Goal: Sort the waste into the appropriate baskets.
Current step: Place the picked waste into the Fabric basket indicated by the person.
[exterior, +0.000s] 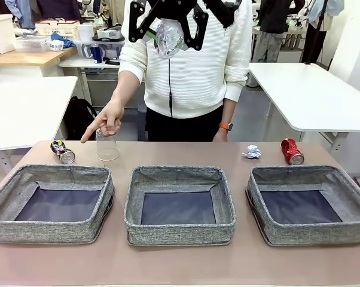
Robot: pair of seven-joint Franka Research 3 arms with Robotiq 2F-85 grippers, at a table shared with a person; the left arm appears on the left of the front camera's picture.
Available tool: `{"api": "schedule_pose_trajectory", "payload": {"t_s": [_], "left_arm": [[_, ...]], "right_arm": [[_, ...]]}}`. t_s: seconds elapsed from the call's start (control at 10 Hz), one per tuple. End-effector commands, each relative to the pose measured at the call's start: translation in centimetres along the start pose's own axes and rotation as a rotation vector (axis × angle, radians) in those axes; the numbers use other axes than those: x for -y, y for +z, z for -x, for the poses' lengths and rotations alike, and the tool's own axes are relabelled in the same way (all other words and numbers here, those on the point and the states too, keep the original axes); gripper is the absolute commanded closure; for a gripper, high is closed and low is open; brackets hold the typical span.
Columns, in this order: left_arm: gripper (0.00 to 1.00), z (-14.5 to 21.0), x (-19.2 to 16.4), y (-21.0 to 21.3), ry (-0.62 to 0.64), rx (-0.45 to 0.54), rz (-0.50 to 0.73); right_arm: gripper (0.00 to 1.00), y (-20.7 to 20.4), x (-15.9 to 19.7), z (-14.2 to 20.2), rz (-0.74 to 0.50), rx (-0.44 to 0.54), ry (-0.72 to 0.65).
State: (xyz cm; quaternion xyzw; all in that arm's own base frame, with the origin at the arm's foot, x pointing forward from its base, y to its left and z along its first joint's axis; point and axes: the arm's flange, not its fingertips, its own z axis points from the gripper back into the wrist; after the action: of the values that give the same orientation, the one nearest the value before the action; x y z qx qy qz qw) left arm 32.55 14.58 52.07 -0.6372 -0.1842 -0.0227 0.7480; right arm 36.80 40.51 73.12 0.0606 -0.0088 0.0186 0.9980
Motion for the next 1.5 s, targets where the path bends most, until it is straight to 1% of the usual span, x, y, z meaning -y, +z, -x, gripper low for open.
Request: {"api": "schedule_pose_trajectory", "payload": {"t_s": [0.0,0.1,0.2,0.3,0.4,0.5,0.6,0.7,0.8,0.9,1.0,1.1,1.2,1.3,1.4], "left_arm": [[0.0,-0.1,0.2,-0.1,-0.022,0.006,0.021],[0.0,-0.1,0.2,-0.1,-0.022,0.006,0.021],[0.0,-0.1,0.2,-0.1,-0.022,0.006,0.021],[0.0,-0.1,0.2,-0.1,-0.022,0.006,0.021],[0.0,-0.1,0.2,-0.1,-0.022,0.006,0.021],[0.0,-0.1,0.2,-0.1,-0.022,0.006,0.021],[0.0,-0.1,0.2,-0.1,-0.022,0.006,0.021],[0.0,-0.1,0.2,-0.1,-0.022,0.006,0.021],[0.0,-0.1,0.2,-0.1,-0.022,0.006,0.021],[0.0,-0.1,0.2,-0.1,-0.022,0.006,0.021],[0.0,-0.1,0.2,-0.1,-0.022,0.006,0.021],[0.0,-0.1,0.2,-0.1,-0.022,0.006,0.021],[0.0,-0.1,0.2,-0.1,-0.022,0.006,0.021],[0.0,-0.1,0.2,-0.1,-0.022,0.006,0.021],[0.0,-0.1,0.2,-0.1,-0.022,0.006,0.021]], "right_arm": [[1.0,0.1,0.2,0.1,0.002,0.003,0.023],[1.0,0.0,0.0,0.0,0.0,0.0,0.0],[1.0,-1.4,-0.8,0.3,-0.008,-0.001,0.129],[1.0,-3.5,-2.1,0.5,0.007,0.018,0.232],[1.0,-5.9,-3.7,0.9,-0.02,0.016,0.372],[1.0,-8.7,-5.5,1.0,-0.035,-0.019,0.486],[1.0,-12.2,-7.8,0.8,-0.093,-0.048,0.662],[1.0,-16.0,-10.2,0.4,-0.081,-0.079,0.782],[1.0,-20.0,-12.4,-0.2,-0.041,-0.108,0.875],[1.0,-23.6,-14.6,-0.5,-0.058,-0.148,1.023],[1.0,-26.5,-17.1,-0.6,-0.007,-0.165,1.11],[1.0,-26.3,-17.8,-0.4,0.049,-0.144,1.036],[1.0,-27.1,-14.8,1.3,-0.054,-0.184,1.007],[1.0,-27.1,-14.8,1.3,-0.054,-0.184,1.007],[1.0,-30.0,-16.4,1.0,-0.017,-0.197,1.049]]}}
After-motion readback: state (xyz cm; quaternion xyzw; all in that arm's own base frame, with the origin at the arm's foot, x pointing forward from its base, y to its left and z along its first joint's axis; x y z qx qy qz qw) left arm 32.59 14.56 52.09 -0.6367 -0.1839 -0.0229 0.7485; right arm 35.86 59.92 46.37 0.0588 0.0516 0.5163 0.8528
